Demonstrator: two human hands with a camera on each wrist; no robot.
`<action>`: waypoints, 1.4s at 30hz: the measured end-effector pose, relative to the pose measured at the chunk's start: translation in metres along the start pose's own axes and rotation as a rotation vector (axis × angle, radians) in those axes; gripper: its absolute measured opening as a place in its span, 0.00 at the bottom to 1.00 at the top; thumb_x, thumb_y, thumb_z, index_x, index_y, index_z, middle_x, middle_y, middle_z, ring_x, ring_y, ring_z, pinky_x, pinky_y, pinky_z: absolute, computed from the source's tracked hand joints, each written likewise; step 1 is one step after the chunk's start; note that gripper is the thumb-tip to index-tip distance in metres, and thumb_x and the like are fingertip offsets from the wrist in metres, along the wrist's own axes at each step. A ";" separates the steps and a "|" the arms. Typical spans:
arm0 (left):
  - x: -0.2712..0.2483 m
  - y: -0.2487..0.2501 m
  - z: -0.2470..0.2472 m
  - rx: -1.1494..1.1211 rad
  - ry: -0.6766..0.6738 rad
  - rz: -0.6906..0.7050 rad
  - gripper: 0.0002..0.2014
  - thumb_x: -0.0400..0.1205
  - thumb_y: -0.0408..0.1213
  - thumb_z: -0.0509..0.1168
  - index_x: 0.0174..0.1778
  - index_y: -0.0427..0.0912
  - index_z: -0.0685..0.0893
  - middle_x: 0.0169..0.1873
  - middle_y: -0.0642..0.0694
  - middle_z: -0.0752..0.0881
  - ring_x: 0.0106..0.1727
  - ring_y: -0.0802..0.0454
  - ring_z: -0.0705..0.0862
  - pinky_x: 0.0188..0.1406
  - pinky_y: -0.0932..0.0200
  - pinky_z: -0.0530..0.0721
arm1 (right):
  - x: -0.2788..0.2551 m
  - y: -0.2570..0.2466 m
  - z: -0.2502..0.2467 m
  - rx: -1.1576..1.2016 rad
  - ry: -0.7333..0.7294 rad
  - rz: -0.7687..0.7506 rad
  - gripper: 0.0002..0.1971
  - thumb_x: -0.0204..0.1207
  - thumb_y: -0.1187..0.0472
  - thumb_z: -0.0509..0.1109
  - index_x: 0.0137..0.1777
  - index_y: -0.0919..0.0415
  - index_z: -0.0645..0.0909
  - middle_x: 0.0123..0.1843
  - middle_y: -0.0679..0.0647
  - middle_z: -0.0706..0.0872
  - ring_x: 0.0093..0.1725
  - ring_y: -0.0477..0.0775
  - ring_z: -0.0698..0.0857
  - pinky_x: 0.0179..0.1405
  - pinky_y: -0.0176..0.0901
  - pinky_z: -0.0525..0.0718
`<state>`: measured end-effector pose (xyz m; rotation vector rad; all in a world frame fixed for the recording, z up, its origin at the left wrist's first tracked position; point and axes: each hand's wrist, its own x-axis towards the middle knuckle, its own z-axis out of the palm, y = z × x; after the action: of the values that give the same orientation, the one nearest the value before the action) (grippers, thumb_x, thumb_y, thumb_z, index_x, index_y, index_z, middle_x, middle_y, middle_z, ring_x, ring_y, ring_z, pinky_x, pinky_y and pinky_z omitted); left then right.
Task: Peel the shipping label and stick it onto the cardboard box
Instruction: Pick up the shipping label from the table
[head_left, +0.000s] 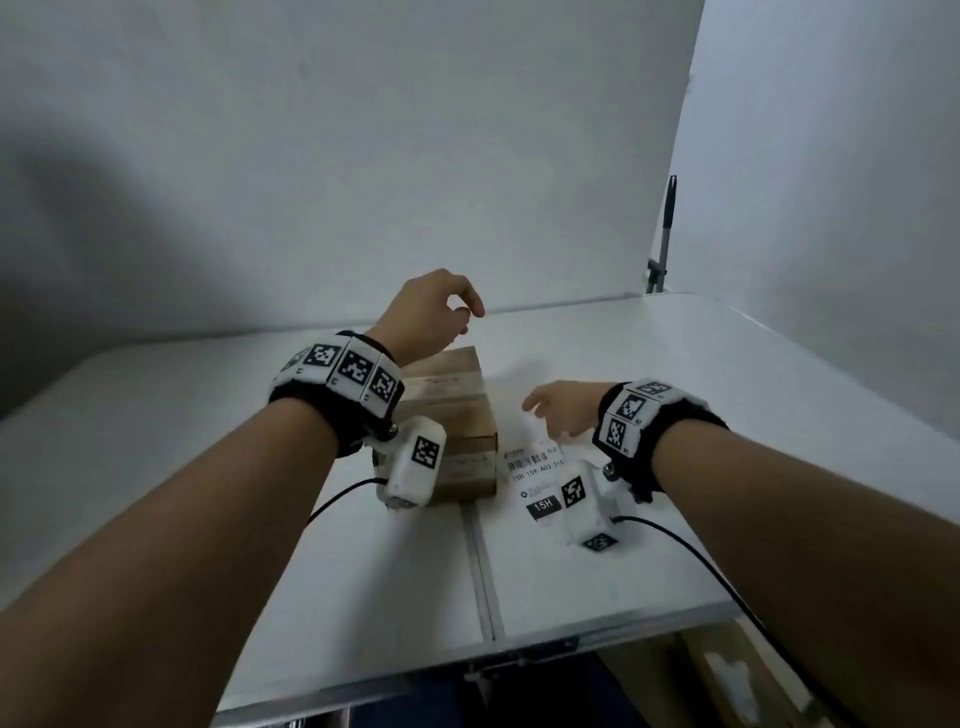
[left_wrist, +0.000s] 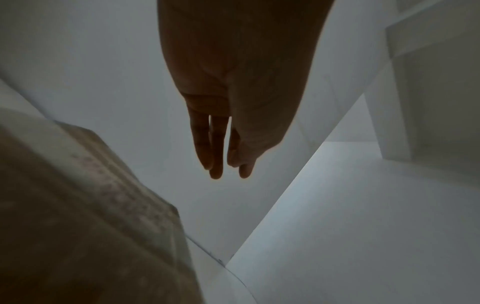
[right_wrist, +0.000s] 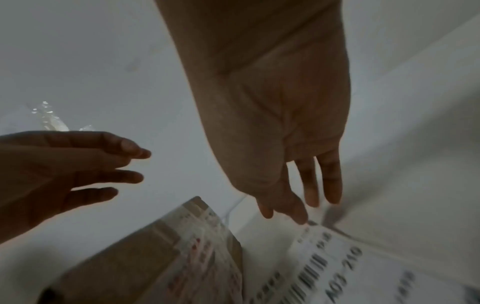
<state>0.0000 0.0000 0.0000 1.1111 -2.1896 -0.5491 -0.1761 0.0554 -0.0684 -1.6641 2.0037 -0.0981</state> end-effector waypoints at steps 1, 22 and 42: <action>-0.005 -0.003 0.001 -0.006 0.013 -0.015 0.11 0.79 0.29 0.58 0.44 0.43 0.86 0.57 0.47 0.82 0.45 0.53 0.90 0.47 0.52 0.88 | 0.000 0.001 0.003 -0.022 -0.016 0.025 0.28 0.80 0.73 0.59 0.81 0.62 0.65 0.82 0.53 0.67 0.79 0.54 0.70 0.75 0.42 0.70; -0.046 -0.011 0.000 -0.360 0.167 -0.153 0.12 0.81 0.35 0.64 0.60 0.47 0.82 0.59 0.52 0.86 0.50 0.53 0.87 0.55 0.54 0.87 | -0.018 -0.018 -0.031 0.989 0.839 -0.325 0.09 0.81 0.67 0.63 0.52 0.55 0.83 0.42 0.43 0.83 0.45 0.50 0.84 0.39 0.38 0.83; -0.096 -0.047 -0.016 -0.659 -0.119 -0.297 0.06 0.79 0.39 0.70 0.44 0.39 0.88 0.38 0.47 0.90 0.29 0.58 0.81 0.30 0.70 0.79 | -0.009 -0.091 -0.010 1.135 0.782 -0.414 0.11 0.80 0.67 0.65 0.58 0.53 0.81 0.52 0.49 0.85 0.52 0.56 0.88 0.45 0.49 0.88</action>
<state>0.0816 0.0517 -0.0486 1.0426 -1.7223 -1.3758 -0.0978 0.0389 -0.0226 -1.2363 1.4091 -1.8638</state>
